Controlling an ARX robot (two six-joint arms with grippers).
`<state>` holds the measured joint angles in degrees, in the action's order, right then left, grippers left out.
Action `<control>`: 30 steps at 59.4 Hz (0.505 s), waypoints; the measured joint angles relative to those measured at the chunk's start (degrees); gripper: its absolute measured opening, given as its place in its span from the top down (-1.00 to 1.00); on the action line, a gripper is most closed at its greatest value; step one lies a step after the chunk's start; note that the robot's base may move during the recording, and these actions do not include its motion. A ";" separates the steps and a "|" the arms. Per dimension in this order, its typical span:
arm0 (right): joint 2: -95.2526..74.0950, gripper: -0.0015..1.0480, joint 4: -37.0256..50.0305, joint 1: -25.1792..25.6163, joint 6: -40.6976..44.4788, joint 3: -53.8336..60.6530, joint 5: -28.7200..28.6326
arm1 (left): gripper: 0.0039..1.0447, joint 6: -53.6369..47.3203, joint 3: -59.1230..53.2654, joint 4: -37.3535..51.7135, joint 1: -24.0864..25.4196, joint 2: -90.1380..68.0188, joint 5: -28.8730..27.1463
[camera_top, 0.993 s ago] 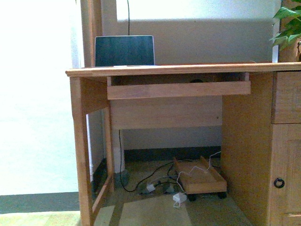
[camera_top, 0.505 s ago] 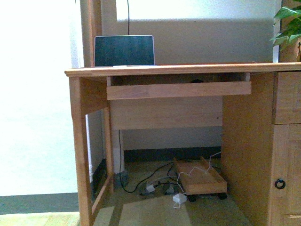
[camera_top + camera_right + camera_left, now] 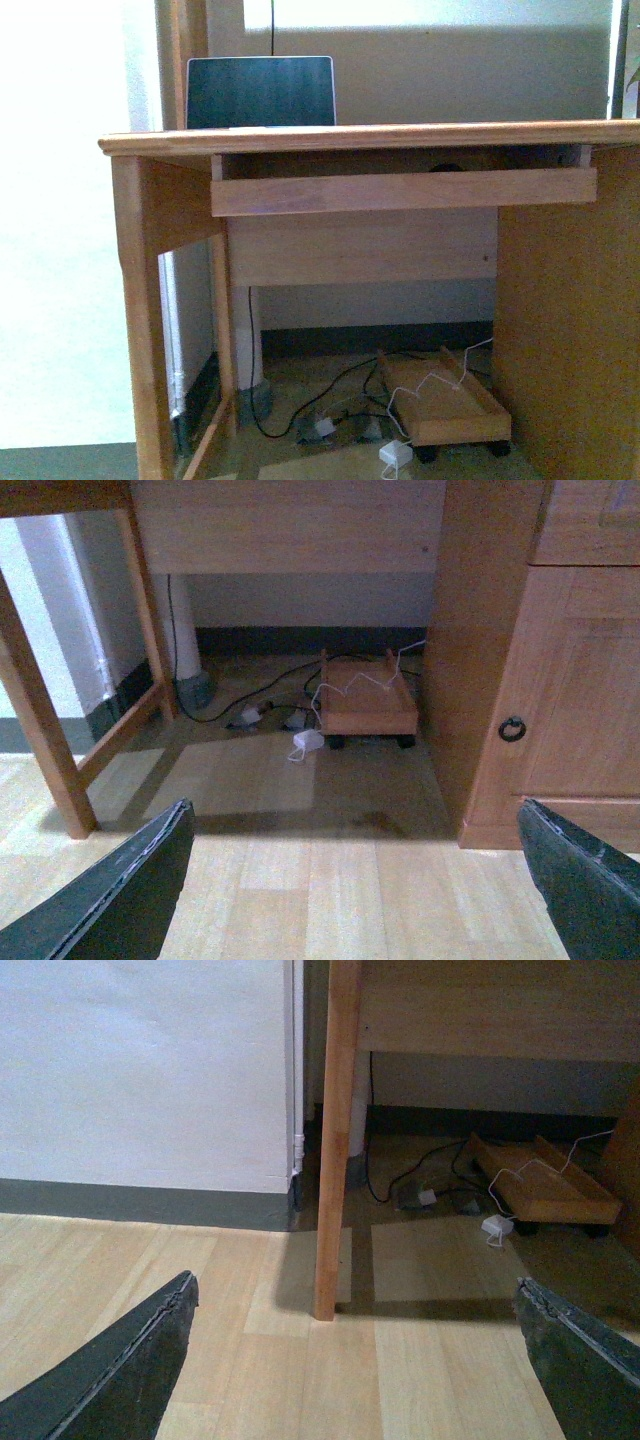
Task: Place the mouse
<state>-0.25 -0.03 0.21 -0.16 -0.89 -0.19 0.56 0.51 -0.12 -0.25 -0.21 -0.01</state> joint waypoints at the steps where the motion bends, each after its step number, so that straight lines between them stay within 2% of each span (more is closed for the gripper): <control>1: 0.00 -0.86 0.00 0.00 0.00 0.00 0.00 | -0.86 0.00 0.00 0.00 0.00 0.00 0.00; 30: 0.00 -0.86 0.00 0.00 0.00 0.00 0.02 | -0.86 0.00 0.00 0.00 0.00 -0.02 0.00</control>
<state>-0.25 -0.03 0.21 -0.16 -0.89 -0.16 0.56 0.51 -0.12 -0.25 -0.23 -0.01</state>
